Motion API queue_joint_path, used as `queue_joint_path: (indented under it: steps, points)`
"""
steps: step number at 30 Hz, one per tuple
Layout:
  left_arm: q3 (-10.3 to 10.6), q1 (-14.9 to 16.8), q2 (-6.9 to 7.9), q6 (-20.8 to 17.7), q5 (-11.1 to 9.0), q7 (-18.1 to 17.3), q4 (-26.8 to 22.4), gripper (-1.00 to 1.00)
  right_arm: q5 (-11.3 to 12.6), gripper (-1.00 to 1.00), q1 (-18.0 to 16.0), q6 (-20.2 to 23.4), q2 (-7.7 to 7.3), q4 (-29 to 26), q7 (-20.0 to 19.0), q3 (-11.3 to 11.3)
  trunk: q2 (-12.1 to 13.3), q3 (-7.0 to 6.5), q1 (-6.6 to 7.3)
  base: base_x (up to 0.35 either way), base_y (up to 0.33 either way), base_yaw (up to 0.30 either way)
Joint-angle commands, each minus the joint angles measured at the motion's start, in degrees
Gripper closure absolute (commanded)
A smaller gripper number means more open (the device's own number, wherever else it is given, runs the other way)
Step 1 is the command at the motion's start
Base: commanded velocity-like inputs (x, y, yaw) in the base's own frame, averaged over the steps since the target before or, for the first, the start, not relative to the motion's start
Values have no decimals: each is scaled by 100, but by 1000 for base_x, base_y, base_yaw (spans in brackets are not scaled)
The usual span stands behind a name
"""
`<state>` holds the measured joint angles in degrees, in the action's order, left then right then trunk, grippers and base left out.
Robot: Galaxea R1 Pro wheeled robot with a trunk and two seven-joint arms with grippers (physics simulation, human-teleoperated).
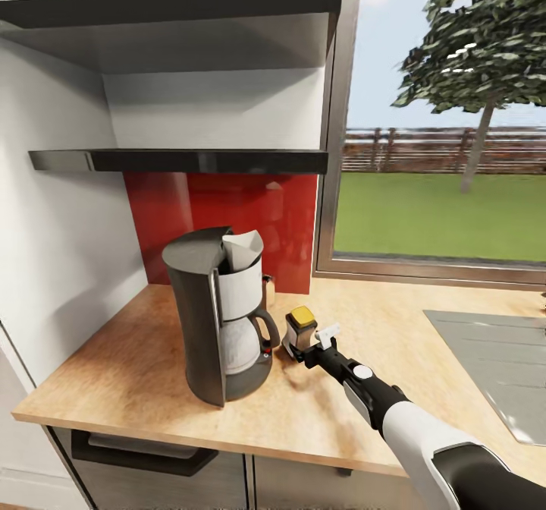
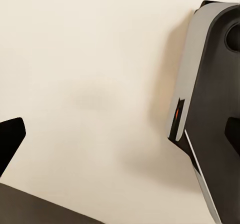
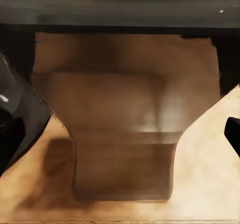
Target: Set up a coffee station on the kitchen countertop: keep the coffee maker on the countertop, move the bottle of coffee from the kitchen shelf to the counter next to the coffee maker, place a paper coffee filter on top of the coffee maker, put the saucer next to the coffee maker with the coffee cup on the saucer, and place the electric kettle next to the coffee maker.
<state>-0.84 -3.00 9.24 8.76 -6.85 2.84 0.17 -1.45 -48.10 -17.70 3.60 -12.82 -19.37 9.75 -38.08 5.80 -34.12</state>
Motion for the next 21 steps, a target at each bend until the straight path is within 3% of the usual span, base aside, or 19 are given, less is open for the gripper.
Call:
queue_joint_path:
  steps: [1, 13, 21]
  points:
    - [-3, 0, -1, 21, -45, -3, 1, -100, -15, -100, -6, -23, 1, 8, -5, 1, -8, 8, -1, -115, 0, 0]
    - [-3, -1, -2, 20, -45, 5, 0, -100, -16, -100, -6, -23, 1, 8, -5, 1, -8, 8, -1, -56, 0, 0]
    - [-3, 2, -2, 20, -45, 6, 2, -100, -19, -100, -6, -23, 1, 8, -5, 1, -8, 8, -1, -244, -87, 0]
